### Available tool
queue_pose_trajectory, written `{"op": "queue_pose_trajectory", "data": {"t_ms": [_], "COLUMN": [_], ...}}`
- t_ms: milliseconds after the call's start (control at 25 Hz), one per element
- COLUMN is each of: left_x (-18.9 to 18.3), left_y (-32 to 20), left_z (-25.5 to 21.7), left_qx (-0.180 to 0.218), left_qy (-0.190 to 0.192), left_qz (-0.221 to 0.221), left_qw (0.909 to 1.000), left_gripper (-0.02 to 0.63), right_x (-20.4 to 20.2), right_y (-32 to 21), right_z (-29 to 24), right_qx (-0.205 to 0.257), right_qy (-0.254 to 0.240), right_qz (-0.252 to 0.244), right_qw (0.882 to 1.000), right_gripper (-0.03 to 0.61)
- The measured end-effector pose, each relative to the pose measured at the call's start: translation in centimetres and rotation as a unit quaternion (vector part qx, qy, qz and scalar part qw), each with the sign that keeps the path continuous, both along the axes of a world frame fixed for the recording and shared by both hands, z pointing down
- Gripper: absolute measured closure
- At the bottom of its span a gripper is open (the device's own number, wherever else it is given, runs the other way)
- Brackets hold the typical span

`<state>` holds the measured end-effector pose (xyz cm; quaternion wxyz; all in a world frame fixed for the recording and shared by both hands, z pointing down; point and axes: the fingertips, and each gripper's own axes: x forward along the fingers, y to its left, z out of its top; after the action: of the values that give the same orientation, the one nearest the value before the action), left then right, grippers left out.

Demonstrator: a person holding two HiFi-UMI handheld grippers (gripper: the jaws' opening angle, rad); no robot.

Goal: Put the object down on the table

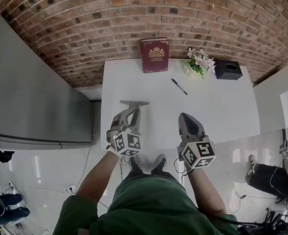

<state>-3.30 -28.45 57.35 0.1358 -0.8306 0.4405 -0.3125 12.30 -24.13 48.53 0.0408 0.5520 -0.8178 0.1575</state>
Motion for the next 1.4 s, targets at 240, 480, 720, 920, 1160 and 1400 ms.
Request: {"op": "queue_pose_trajectory", "data": {"t_ms": [240,480,720,920,1160,1400], "left_x": [-0.4,-1.1,-2.8,-3.8,-4.0,-4.2], "left_y": [1.0,2.1,2.6,2.8,2.8,2.8], "left_z": [-6.5,-12.1,-16.6,-19.9,-22.8,-23.6], "left_qx": [0.020,0.026,0.051,0.074,0.083,0.085], "left_qy": [0.082,0.182,0.243,0.278,0.312,0.334], "left_qz": [-0.016,-0.035,-0.045,-0.050,-0.043,-0.046], "left_qw": [0.9963,0.9823,0.9675,0.9566,0.9453,0.9376], "left_gripper": [0.590,0.595,0.597,0.597,0.597,0.597], "right_x": [-0.8,-1.4,-2.5,-2.7,-3.4,-3.8], "right_y": [-0.2,-0.4,-0.6,-0.5,-0.7,-0.6], "right_z": [-1.8,-4.1,-7.0,-9.4,-12.7,-13.8], "right_qx": [0.022,0.049,0.082,0.115,0.161,0.174], "right_qy": [-0.003,-0.008,-0.007,-0.002,0.004,0.013], "right_qz": [-0.011,-0.021,-0.036,-0.040,-0.045,-0.051], "right_qw": [1.000,0.999,0.996,0.993,0.986,0.983], "right_gripper": [0.575,0.575,0.575,0.575,0.575,0.575]}}
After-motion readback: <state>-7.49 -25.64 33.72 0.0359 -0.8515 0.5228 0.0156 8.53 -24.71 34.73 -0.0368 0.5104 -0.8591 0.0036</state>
